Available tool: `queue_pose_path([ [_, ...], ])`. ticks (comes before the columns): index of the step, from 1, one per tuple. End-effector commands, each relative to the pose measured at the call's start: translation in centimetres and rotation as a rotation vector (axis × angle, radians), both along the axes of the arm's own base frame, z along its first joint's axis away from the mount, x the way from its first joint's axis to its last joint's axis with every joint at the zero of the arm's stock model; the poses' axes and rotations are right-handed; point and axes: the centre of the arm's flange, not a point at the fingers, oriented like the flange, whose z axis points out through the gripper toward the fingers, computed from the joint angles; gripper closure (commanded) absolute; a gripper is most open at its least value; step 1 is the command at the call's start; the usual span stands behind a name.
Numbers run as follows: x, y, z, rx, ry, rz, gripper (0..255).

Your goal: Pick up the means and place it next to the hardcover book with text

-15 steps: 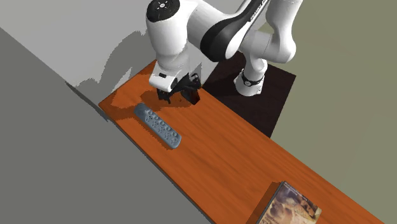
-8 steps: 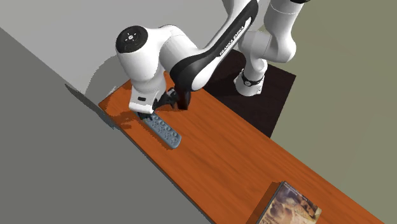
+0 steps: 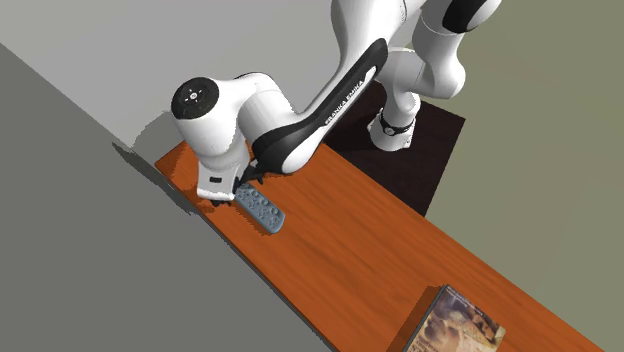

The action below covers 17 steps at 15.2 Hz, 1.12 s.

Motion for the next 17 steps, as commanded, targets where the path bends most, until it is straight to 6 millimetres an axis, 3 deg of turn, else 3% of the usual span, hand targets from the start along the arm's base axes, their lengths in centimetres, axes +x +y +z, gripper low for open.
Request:
queue_pose_path([
  [1,-0.04,-0.06,-0.98,0.000,-0.001,0.001,0],
  [2,-0.02,-0.07,-1.81,0.000,-0.001,0.001,0],
  [10,-0.01,-0.07,-1.81,0.000,0.000,0.001,0],
  [11,-0.01,-0.07,-1.81,0.000,0.000,0.001,255],
  [17,-0.01,-0.06,-1.79,0.000,0.000,0.001,255],
])
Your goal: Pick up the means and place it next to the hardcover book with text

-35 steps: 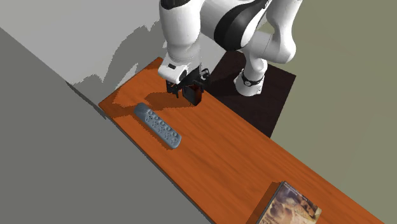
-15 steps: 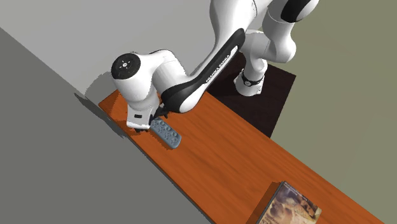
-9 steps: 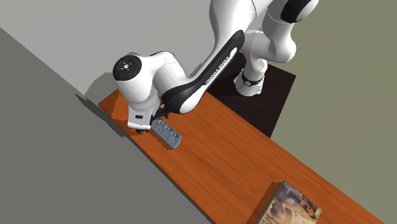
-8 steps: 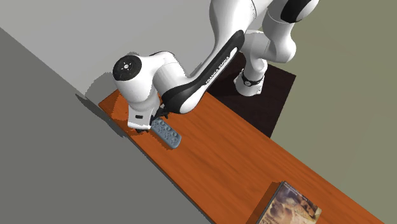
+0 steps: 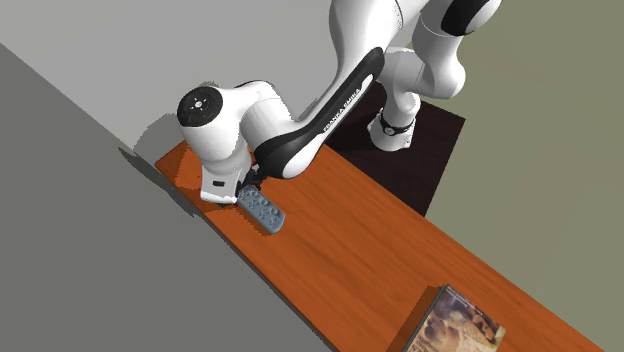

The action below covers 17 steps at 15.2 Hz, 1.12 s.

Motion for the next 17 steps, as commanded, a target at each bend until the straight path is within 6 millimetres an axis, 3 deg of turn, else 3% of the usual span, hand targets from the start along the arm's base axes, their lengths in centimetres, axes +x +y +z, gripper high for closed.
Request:
queue_pose_path([
  [1,0.0,0.0,0.0,0.000,0.001,0.000,255],
  [3,0.0,0.0,0.0,0.000,0.000,0.000,255],
  [17,0.0,0.0,7.4,0.000,0.000,0.000,255],
])
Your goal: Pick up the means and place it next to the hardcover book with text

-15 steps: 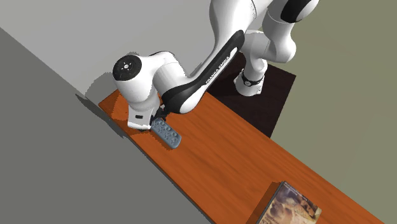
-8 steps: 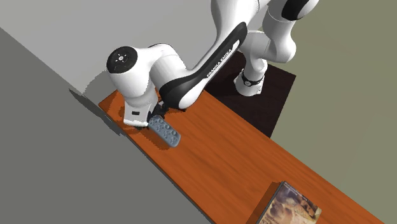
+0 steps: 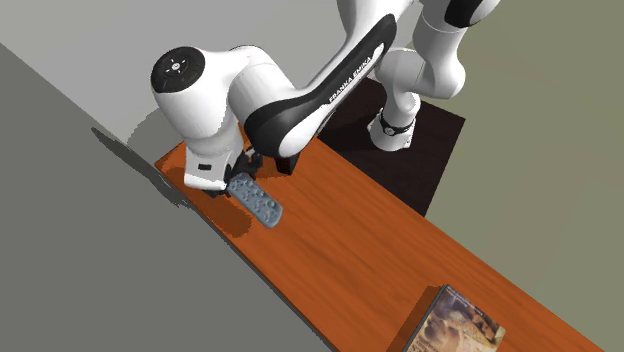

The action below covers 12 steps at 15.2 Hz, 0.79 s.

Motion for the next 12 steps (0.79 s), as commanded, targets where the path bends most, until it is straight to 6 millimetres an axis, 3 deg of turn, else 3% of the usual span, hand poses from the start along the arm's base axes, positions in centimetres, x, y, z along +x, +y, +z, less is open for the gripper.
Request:
queue_pose_path([
  [1,0.0,0.0,1.1,0.000,0.000,0.000,255],
  [4,0.0,0.0,2.6,0.000,0.000,0.000,255],
  [12,-1.5,10.4,2.6,0.000,0.000,0.000,255],
])
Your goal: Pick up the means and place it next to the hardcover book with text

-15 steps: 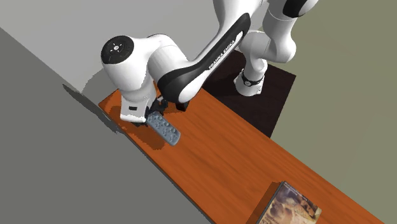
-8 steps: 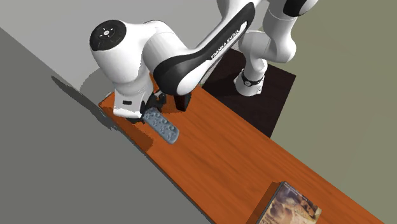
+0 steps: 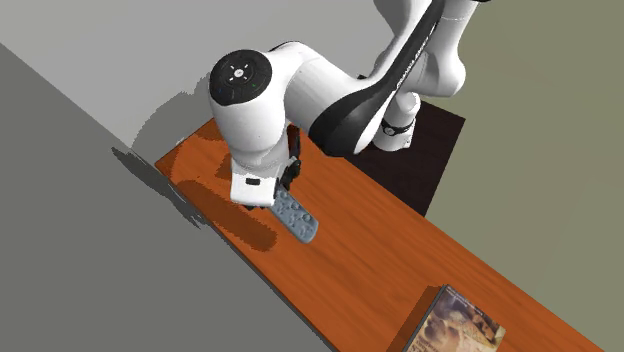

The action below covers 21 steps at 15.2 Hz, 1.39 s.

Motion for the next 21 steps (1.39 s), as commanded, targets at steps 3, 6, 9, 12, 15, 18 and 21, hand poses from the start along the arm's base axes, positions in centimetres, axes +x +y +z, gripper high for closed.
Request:
queue_pose_path([
  [3,-0.8,5.2,0.3,0.000,0.000,-0.002,255],
  [6,-1.4,9.1,0.3,0.000,0.000,-0.002,255],
  [9,-2.0,13.0,0.3,0.000,0.000,-0.002,255],
  [12,-2.5,16.9,0.3,0.000,0.000,-0.002,255],
  [15,-3.1,20.8,0.3,0.000,0.000,-0.002,255],
  [18,-3.7,24.8,0.3,0.000,0.000,-0.002,255],
  [21,-4.2,28.7,0.3,0.000,0.000,-0.002,255],
])
